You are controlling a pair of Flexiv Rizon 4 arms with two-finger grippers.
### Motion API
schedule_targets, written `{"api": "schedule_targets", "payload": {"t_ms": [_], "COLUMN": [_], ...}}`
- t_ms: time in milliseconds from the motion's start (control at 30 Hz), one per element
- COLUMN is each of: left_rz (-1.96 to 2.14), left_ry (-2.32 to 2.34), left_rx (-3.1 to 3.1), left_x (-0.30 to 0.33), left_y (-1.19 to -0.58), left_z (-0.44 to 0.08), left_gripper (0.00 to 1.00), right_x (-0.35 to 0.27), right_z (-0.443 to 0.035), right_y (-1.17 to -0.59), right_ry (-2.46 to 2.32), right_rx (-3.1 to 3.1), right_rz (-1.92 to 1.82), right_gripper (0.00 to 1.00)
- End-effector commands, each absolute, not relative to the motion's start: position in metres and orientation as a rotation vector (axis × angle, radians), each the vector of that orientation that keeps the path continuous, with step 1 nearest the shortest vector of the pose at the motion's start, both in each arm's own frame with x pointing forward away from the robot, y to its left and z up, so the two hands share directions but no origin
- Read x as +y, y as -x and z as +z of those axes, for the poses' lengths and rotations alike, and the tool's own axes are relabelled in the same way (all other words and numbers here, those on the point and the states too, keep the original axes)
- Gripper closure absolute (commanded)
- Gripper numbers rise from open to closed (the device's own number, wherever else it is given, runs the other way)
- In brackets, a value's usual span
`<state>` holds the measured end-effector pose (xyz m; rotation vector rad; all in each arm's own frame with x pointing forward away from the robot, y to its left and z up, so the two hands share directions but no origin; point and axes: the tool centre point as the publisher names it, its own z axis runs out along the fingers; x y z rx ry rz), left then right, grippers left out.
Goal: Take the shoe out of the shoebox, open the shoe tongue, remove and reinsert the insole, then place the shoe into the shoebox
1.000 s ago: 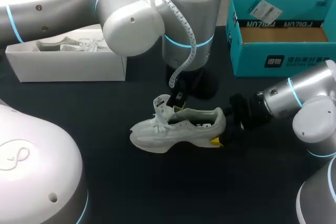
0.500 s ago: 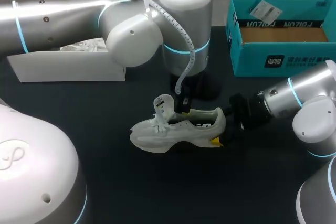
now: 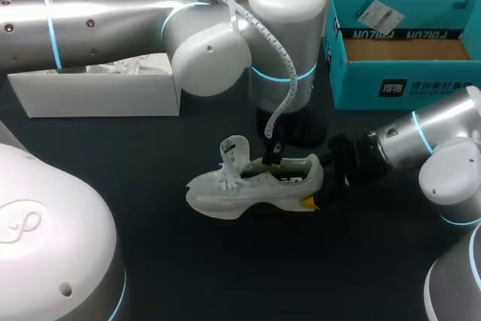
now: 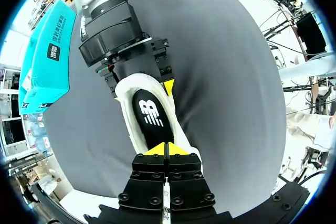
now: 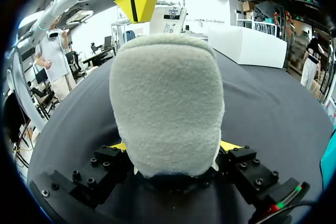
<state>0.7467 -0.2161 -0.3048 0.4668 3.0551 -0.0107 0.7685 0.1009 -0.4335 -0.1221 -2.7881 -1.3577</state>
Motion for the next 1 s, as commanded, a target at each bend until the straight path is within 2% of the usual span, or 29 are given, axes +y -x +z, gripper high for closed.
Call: {"api": "schedule_targets", "payload": {"t_ms": [33,267,600,1000], "left_rz": [-0.048,-0.150,-0.089,-0.073], "left_ry": [-0.397,-0.377,-0.363,-0.318], "left_rx": [3.014,3.018,3.050,3.125], "left_x": [-0.226,-0.239,-0.247,-0.219], "left_y": [-0.749,-0.754,-0.771,-0.758], "left_z": [-0.316,-0.336,-0.372,-0.378], "left_gripper": [1.00,1.00,1.00,1.00], "right_x": [0.103,0.103,0.103,0.103], "right_z": [-0.439,-0.439,-0.439,-0.439], "right_y": [-0.766,-0.766,-0.766,-0.766], "right_ry": [0.124,0.124,0.124,0.124], "right_rx": [-2.790,-2.790,-2.790,-2.790], "right_rz": [-1.358,-1.358,-1.358,-1.358], "right_gripper": [1.00,1.00,1.00,1.00]}}
